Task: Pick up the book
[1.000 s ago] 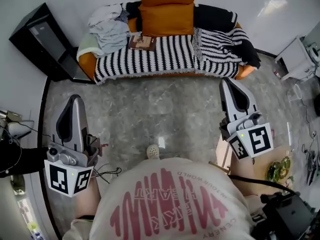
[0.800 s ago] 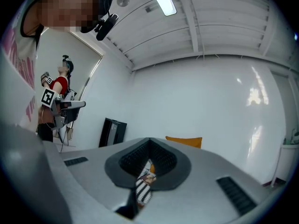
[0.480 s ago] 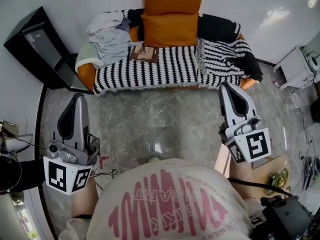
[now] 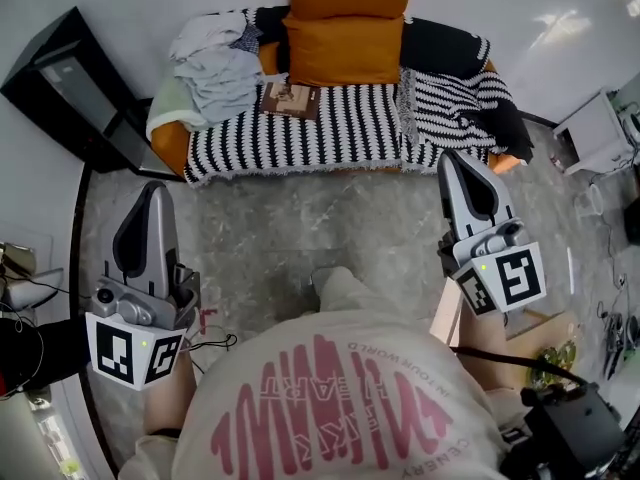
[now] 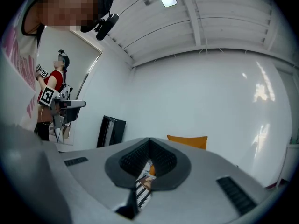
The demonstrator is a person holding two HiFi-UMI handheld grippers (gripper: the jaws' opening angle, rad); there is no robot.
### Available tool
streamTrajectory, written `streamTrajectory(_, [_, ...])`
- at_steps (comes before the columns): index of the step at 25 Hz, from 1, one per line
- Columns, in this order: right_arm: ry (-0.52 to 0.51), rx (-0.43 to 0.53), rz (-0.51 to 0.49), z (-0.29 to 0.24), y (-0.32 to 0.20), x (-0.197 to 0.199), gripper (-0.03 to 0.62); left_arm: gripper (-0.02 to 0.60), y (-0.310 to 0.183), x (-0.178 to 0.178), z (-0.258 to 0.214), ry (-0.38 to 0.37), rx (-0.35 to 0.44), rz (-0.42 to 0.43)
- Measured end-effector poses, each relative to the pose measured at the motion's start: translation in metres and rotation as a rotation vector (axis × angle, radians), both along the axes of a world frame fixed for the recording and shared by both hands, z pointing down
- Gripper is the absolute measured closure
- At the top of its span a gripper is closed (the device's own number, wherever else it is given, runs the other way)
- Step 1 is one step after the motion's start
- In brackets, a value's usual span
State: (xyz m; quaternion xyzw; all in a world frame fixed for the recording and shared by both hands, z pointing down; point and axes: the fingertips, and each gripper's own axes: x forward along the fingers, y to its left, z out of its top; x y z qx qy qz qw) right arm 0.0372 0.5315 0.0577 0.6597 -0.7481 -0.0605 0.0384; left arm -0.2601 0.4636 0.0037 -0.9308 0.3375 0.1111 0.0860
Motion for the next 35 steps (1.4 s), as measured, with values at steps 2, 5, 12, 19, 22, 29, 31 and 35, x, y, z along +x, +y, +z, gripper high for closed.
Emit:
streamTrajectory(2, [-0.014, 0.002, -0.005, 0.002, -0.012, 0.007, 0.588, 0.575, -0.005, 0.006, 0.004, -0.022, 0.004, -0.005])
streamTrajectory(5, [-0.018, 0.003, -0.029, 0.006, -0.037, 0.016, 0.588, 0.575, -0.02, 0.014, 0.01, -0.038, -0.002, -0.025])
streamTrajectory(12, [-0.023, -0.005, -0.128, 0.012, -0.125, 0.037, 0.588, 0.575, -0.073, 0.022, 0.017, -0.043, -0.03, -0.16])
streamTrajectory(19, [-0.013, -0.044, -0.244, 0.017, -0.217, 0.061, 0.588, 0.575, -0.134, 0.047, 0.019, -0.043, -0.059, -0.266])
streamTrajectory(22, [-0.005, -0.047, -0.291, 0.018, -0.253, 0.068, 0.588, 0.575, -0.16, 0.062, 0.019, -0.037, -0.058, -0.299])
streamTrajectory(29, [0.0, -0.075, -0.373, 0.027, -0.315, 0.088, 0.588, 0.575, -0.207, 0.092, 0.02, -0.026, -0.048, -0.357])
streamTrajectory(31, [-0.001, -0.082, -0.388, 0.03, -0.327, 0.09, 0.588, 0.575, -0.217, 0.098, 0.022, -0.024, -0.051, -0.365])
streamTrajectory(35, [-0.014, -0.108, -0.406, 0.039, -0.344, 0.092, 0.588, 0.575, -0.236, 0.111, 0.028, -0.1, -0.045, -0.365])
